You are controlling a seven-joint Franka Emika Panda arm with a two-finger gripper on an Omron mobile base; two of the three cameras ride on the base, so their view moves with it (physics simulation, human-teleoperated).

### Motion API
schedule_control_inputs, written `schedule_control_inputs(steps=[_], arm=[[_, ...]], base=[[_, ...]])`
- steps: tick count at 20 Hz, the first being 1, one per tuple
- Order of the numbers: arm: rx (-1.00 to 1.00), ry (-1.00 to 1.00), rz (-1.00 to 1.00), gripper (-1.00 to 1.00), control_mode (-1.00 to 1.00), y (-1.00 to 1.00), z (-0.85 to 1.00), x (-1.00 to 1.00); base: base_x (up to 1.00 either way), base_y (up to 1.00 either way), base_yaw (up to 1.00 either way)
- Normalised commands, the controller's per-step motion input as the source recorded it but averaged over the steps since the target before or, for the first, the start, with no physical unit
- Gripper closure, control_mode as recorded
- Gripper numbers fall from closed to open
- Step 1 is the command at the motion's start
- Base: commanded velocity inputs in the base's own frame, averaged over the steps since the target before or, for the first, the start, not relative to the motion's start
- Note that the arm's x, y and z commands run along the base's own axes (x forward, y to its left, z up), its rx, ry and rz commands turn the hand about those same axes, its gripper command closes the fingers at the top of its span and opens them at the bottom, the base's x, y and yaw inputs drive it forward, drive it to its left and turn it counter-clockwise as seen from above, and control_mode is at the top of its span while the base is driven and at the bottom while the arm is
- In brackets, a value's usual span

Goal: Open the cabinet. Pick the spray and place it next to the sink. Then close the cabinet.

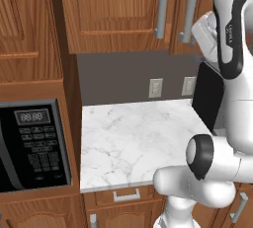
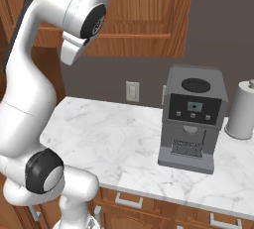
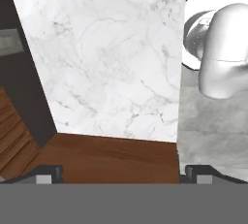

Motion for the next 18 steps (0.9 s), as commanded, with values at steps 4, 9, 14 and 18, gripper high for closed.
schedule_control_inputs(steps=[4,9,14,18], arm=[[0.07,0.0,-0.09,-1.0,-1.0,0.4,0.0,0.76],[0.09,0.0,-0.06,-1.0,-1.0,0.34,0.0,0.85],[0.11,0.0,-0.01,-1.0,-1.0,0.27,-0.03,0.89],[0.12,0.0,0.0,-1.0,-1.0,0.18,-0.11,0.92]], base=[[0.0,0.0,0.0],[0.0,0.0,0.0],[0.0,0.0,0.0],[0.0,0.0,0.0]])
